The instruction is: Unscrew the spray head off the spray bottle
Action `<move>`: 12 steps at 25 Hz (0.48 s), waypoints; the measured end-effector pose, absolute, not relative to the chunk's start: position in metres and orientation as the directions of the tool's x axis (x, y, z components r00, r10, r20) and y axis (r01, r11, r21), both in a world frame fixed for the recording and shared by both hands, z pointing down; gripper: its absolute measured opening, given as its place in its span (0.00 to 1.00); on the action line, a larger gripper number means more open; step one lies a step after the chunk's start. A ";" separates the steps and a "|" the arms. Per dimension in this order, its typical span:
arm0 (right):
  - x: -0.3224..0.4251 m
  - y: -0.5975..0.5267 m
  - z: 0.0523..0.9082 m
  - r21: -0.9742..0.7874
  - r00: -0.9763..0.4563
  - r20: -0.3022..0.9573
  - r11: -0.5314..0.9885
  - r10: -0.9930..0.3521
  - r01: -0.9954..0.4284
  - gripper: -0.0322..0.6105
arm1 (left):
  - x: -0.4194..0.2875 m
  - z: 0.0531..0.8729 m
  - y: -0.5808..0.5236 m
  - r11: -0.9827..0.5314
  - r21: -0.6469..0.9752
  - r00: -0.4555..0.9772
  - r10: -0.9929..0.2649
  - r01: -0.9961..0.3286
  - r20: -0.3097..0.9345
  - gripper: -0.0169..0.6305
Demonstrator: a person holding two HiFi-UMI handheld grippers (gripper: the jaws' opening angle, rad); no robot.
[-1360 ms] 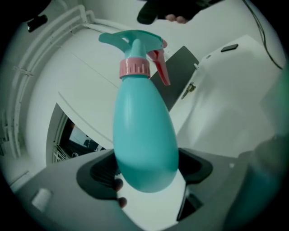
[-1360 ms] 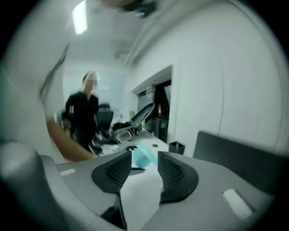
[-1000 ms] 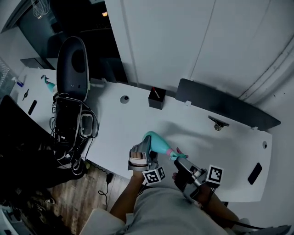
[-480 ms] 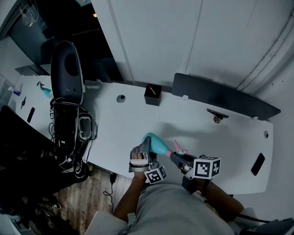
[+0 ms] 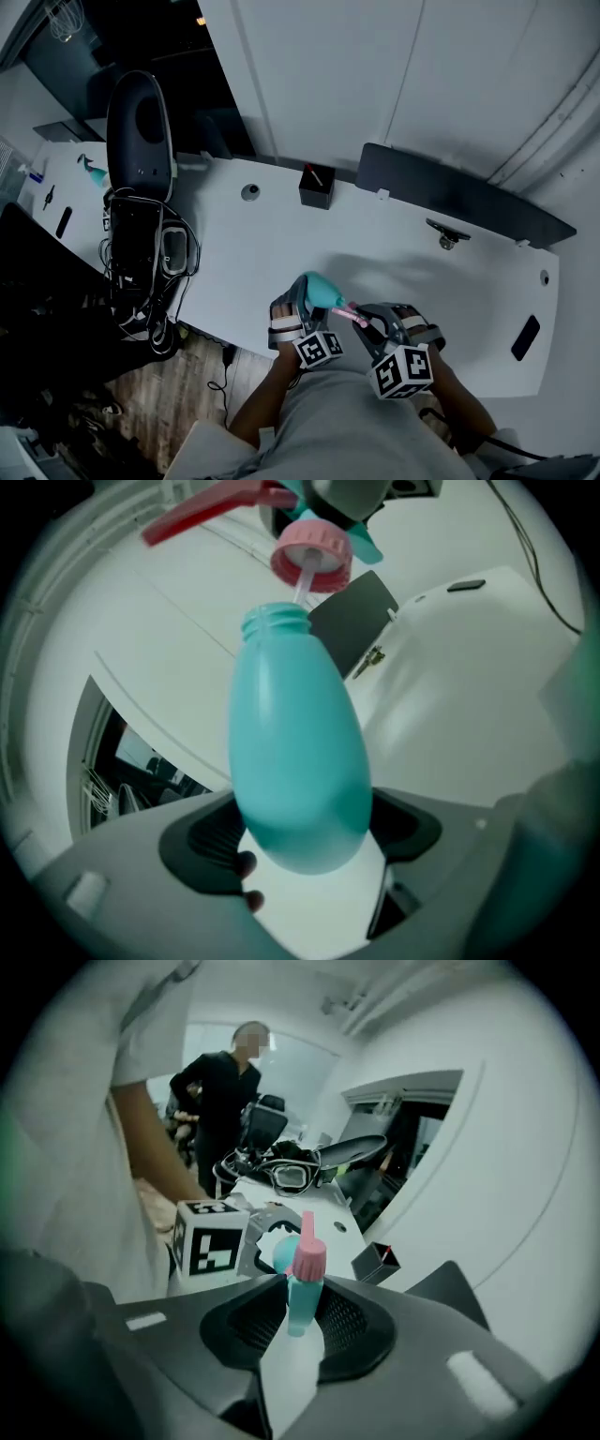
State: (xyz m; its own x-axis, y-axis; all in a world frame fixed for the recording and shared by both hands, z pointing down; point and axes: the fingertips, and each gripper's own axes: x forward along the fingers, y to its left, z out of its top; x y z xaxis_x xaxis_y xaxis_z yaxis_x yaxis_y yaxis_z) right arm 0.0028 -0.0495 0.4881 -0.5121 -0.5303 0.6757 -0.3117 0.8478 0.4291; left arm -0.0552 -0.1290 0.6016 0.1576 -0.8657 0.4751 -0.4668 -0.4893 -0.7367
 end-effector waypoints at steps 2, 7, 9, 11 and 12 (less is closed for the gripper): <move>0.015 -0.046 0.486 0.500 -0.493 0.676 0.833 -0.547 -0.237 0.19 | -0.059 0.610 -0.129 -0.514 -0.683 0.167 -0.845 -0.519 0.509 0.65; 0.064 -0.036 0.464 0.505 -0.509 0.641 0.815 -0.574 -0.283 0.19 | -0.072 0.628 -0.129 -0.568 -0.513 0.203 -0.773 -0.644 0.601 0.65; 0.086 -0.040 0.455 0.500 -0.501 0.598 0.780 -0.625 -0.376 0.19 | -0.069 0.633 -0.127 -0.587 -0.390 0.260 -0.732 -0.709 0.630 0.65; 0.100 -0.046 0.456 0.496 -0.474 0.568 0.739 -0.673 -0.455 0.19 | -0.061 0.636 -0.124 -0.591 -0.244 0.332 -0.694 -0.769 0.639 0.65; 0.103 -0.047 0.459 0.497 -0.460 0.563 0.726 -0.686 -0.475 0.19 | -0.056 0.636 -0.123 -0.590 -0.187 0.363 -0.684 -0.785 0.632 0.65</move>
State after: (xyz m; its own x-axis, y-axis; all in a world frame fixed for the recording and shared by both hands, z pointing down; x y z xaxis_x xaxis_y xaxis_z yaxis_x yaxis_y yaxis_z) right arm 0.1027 -0.0467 0.4591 -0.4602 -0.6861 0.5635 -0.4750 0.7265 0.4966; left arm -0.0560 -0.1230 0.6357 0.3635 -0.6843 0.6322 -0.7855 -0.5900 -0.1869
